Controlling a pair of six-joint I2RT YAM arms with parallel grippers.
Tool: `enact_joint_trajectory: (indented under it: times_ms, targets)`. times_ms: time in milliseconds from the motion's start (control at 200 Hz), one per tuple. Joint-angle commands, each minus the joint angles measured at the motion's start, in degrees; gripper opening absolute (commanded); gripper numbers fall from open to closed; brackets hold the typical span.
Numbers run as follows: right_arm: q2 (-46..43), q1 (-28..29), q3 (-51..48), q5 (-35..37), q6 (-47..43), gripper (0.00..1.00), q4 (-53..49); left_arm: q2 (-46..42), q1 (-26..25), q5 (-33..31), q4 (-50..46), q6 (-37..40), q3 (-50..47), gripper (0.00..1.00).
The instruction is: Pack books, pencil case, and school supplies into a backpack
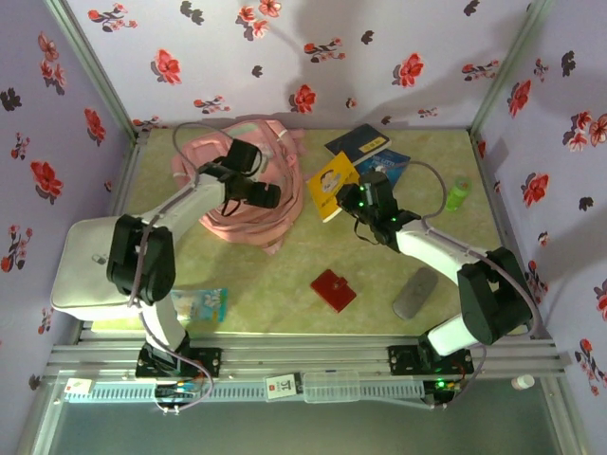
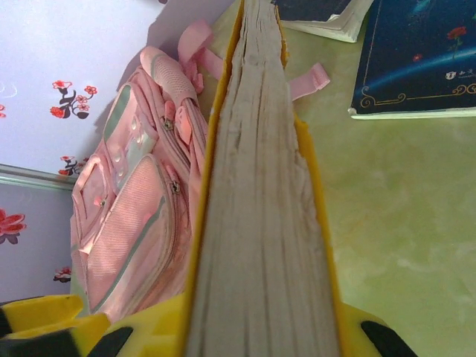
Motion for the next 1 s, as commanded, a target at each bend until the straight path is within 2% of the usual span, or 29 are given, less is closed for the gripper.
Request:
enact_joint_trajectory:
  times_ms: [0,205,375,745,995]
  targets:
    - [-2.18,-0.49,-0.03,1.05,-1.31,0.04,3.88,3.52,-1.69,-6.76,-4.68,10.64,3.88,0.90]
    - [-2.13,-0.56,-1.08,0.23,-0.71,0.05,4.71,10.15,-5.01,-14.97,-10.25,16.91,10.40,0.74]
    - [-2.06,-0.63,-2.20,-0.03,0.44,0.05,5.83,13.80,-6.04,-20.36,-11.84,16.61,13.76,0.63]
    - [-2.22,-0.63,-2.19,-0.47,0.80,0.06,4.88,14.69,-5.08,-20.79,-13.70,19.03,14.41,0.54]
    - [-1.88,-0.63,-2.29,-1.35,1.47,0.06,5.87,17.64,-5.07,-18.23,-19.30,22.23,16.73,0.53]
